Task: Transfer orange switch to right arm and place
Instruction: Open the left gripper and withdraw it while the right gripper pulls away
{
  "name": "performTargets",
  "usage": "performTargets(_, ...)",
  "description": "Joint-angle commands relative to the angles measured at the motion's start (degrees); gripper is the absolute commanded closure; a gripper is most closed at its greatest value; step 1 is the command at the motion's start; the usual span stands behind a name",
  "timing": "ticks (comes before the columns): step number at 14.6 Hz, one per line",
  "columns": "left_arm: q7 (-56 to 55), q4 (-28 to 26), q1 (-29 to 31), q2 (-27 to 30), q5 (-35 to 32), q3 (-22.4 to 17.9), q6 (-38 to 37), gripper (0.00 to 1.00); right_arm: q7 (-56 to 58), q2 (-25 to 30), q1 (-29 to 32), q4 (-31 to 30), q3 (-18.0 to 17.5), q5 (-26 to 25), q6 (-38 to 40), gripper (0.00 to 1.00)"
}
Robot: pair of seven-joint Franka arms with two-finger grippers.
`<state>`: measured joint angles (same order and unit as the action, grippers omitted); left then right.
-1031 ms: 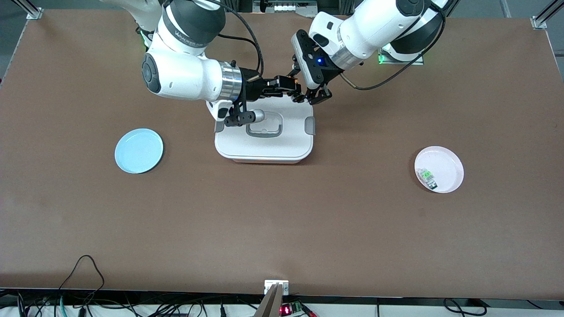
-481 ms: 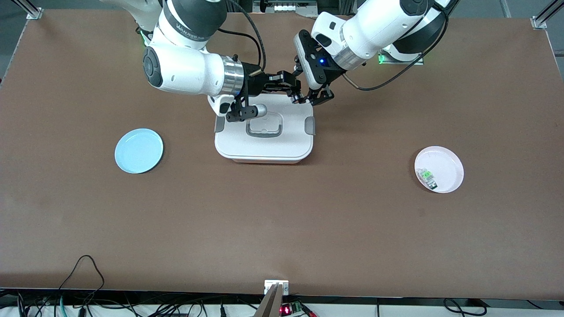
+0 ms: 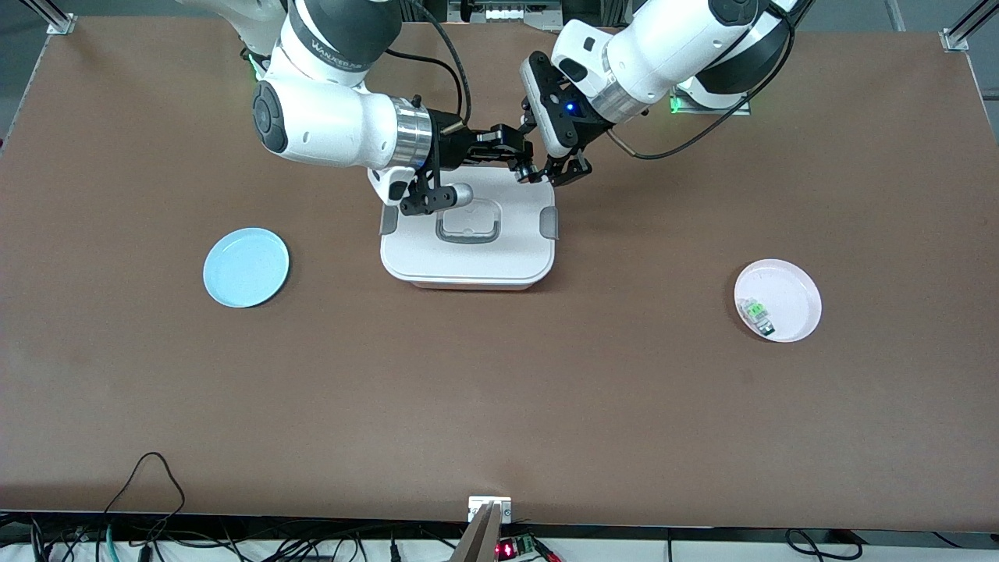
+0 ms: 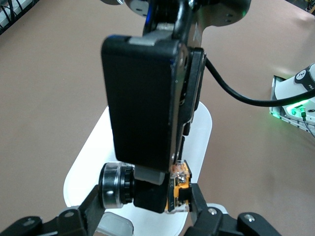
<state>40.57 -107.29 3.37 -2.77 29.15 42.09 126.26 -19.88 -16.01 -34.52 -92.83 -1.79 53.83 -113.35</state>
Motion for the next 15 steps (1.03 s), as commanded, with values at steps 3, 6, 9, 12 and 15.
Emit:
performTargets(3, -3.39, 2.43, 0.67, 0.75, -1.20, -0.17, -4.96, 0.00, -1.21, 1.43, 0.07, -0.34, -0.41, -0.57, 0.06, 1.00)
performTargets(6, -3.39, 2.52, 1.63, 0.93, -1.29, -0.87, -6.54, 0.00, -1.21, 1.51, 0.07, -0.34, -0.41, -0.57, 0.15, 1.00)
performTargets(9, -2.87, 2.35, 3.13, 2.07, -2.24, -2.62, -8.39, 0.00, -0.95, 1.60, 0.07, -0.34, -0.32, -0.66, 0.15, 1.00)
performTargets(12, -1.63, 2.17, 4.44, 3.21, -3.75, -4.48, -8.92, 0.00, -0.07, 1.95, 0.42, -0.34, 0.29, -4.86, 1.46, 1.00)
performTargets(15, -1.63, 2.17, 7.35, 3.21, -3.75, -7.71, -11.29, 0.00, 2.11, 2.04, 0.86, -0.34, 3.27, -9.00, 5.31, 1.00)
